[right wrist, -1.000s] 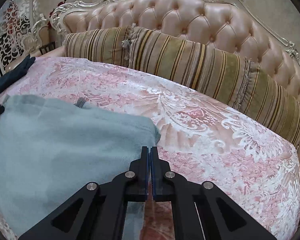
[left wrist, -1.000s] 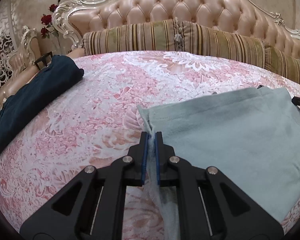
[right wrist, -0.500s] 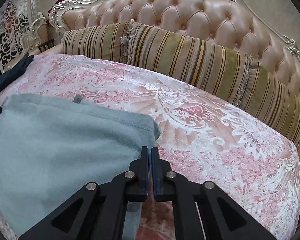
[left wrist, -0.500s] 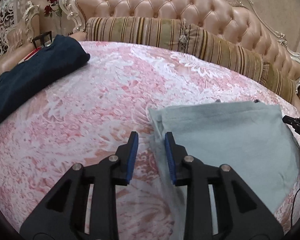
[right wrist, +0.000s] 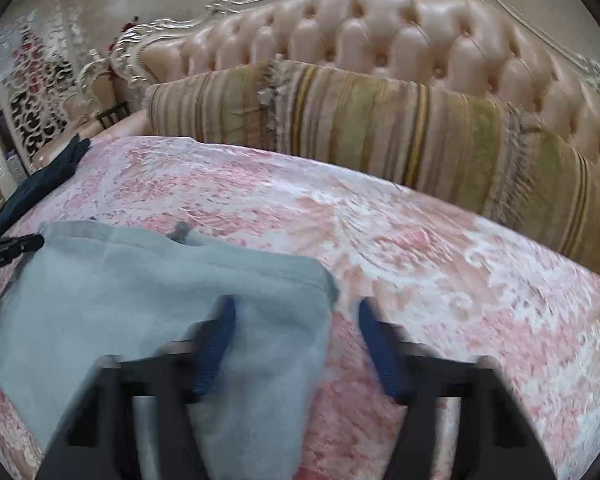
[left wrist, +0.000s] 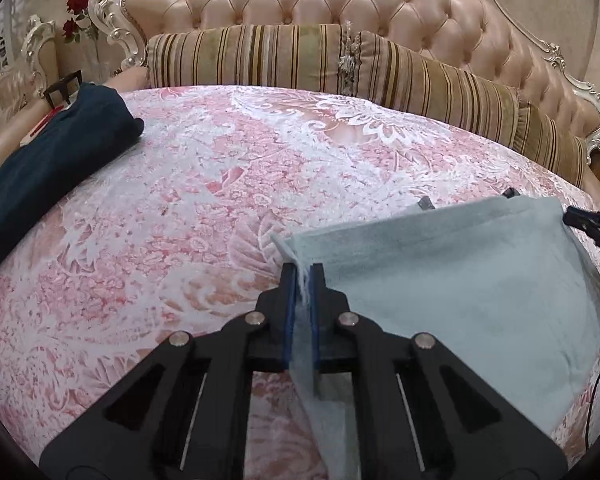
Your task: Fold clothes
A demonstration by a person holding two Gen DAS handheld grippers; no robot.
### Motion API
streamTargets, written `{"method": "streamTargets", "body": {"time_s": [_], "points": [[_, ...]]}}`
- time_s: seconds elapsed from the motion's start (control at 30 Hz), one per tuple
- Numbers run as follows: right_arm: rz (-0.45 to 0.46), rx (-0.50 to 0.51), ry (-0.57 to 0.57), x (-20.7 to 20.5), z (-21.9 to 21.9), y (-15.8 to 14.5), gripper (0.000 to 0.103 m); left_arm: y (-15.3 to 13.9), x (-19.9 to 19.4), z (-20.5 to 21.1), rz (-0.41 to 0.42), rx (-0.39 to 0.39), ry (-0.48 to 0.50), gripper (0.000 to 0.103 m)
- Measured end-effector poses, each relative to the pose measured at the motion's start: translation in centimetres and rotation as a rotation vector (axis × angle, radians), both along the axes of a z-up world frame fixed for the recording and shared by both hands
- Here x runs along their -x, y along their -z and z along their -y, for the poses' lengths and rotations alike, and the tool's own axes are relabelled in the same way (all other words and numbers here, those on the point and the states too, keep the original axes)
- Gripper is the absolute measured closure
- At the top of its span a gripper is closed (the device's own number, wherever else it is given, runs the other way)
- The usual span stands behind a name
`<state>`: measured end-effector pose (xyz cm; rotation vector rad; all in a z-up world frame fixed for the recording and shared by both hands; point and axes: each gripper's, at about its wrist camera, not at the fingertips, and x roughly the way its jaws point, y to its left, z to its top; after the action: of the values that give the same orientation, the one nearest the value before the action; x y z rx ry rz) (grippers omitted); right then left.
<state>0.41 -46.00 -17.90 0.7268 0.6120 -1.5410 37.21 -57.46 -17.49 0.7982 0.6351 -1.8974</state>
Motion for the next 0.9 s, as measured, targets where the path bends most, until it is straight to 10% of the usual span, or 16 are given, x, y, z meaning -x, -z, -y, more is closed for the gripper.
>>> {"method": "streamTargets", "body": {"time_s": [0.5, 0.63, 0.8, 0.9], "points": [[0.047, 0.036, 0.071, 3.2, -1.1, -3.1, 0.097, 0.5, 0.1, 0.4, 0.001, -0.010, -0.008, 0.096], [0.105, 0.006, 0.002, 2.8, -0.8, -1.9, 0.034, 0.6, -0.1, 0.3, -0.007, -0.014, -0.009, 0.096], [0.110, 0.010, -0.033, 1.6, 0.2, -0.8, 0.035, 0.8, -0.2, 0.4, -0.012, -0.018, -0.009, 0.096], [0.085, -0.026, -0.055, 0.9, 1.2, 0.1, 0.061, 0.8, -0.4, 0.4, -0.019, -0.021, -0.010, 0.096]]}}
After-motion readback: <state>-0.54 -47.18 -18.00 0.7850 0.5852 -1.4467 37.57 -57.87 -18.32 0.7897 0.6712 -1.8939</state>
